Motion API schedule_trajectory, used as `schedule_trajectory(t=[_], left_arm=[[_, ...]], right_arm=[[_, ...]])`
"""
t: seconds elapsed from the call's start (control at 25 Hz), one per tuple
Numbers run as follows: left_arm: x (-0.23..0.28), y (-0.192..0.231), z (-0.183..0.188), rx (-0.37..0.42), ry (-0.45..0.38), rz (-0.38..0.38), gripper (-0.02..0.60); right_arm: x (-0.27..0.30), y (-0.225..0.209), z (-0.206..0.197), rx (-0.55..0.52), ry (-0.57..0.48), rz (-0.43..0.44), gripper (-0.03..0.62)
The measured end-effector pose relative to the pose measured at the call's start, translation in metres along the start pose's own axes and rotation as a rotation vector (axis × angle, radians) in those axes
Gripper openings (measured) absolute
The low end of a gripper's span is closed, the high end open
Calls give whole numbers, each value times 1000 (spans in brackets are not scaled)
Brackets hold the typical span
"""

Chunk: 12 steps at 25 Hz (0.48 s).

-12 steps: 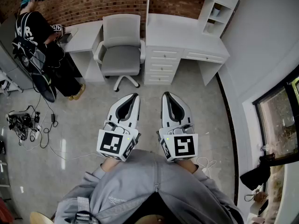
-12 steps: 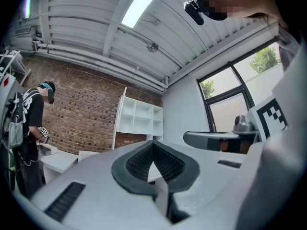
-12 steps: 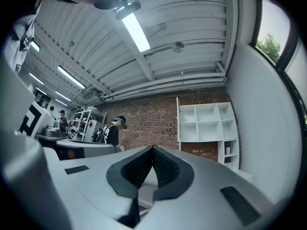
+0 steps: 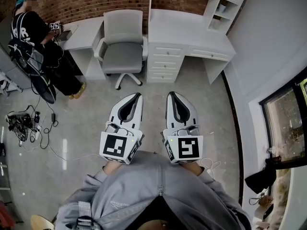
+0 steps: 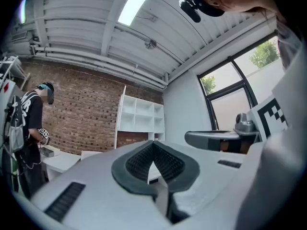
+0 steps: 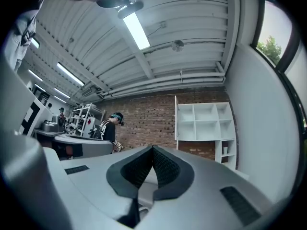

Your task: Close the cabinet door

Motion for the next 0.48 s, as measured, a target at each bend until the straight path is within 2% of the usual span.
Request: schedule_trajectory(t=[0.2, 0.48], left_arm=[[6, -7, -4, 6, 8, 15, 6], [11, -15, -21, -4, 55, 23, 6]], right_arm=[[1, -7, -12, 39, 38, 41, 26], [-4, -22, -33, 86, 70, 37, 26]])
Point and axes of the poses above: the fingertips, and each gripper's own axes: x forward along the fingers, y to its left, z out of its top, the point moved 3 cm from there along -x, backward along the fingers, and after that the axes turned 6 degrees about x, right-handed, at the moved point
